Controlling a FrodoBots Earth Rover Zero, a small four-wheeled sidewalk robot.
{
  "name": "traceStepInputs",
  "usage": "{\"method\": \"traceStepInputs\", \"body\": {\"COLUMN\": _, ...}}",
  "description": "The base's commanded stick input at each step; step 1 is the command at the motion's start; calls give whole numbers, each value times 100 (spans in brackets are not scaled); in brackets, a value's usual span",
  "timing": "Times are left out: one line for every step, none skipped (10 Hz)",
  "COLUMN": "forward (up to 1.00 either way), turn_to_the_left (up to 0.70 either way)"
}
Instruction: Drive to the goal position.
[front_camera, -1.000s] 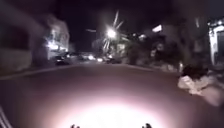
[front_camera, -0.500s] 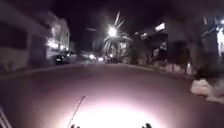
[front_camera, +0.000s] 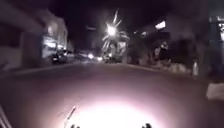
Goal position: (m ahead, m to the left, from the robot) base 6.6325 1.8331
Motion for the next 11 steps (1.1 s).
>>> {"method": "traceStepInputs", "body": {"forward": 85, "turn_to_the_left": 0}}
{"method": "traceStepInputs", "body": {"forward": 85, "turn_to_the_left": 0}}
{"method": "traceStepInputs", "body": {"forward": 85, "turn_to_the_left": 0}}
{"method": "traceStepInputs", "body": {"forward": 85, "turn_to_the_left": 0}}
{"method": "traceStepInputs", "body": {"forward": 85, "turn_to_the_left": 0}}
{"method": "traceStepInputs", "body": {"forward": 85, "turn_to_the_left": 0}}
{"method": "traceStepInputs", "body": {"forward": 85, "turn_to_the_left": 0}}
{"method": "traceStepInputs", "body": {"forward": 85, "turn_to_the_left": 0}}
{"method": "traceStepInputs", "body": {"forward": 85, "turn_to_the_left": 0}}
{"method": "traceStepInputs", "body": {"forward": 85, "turn_to_the_left": 0}}
{"method": "traceStepInputs", "body": {"forward": 85, "turn_to_the_left": 0}}
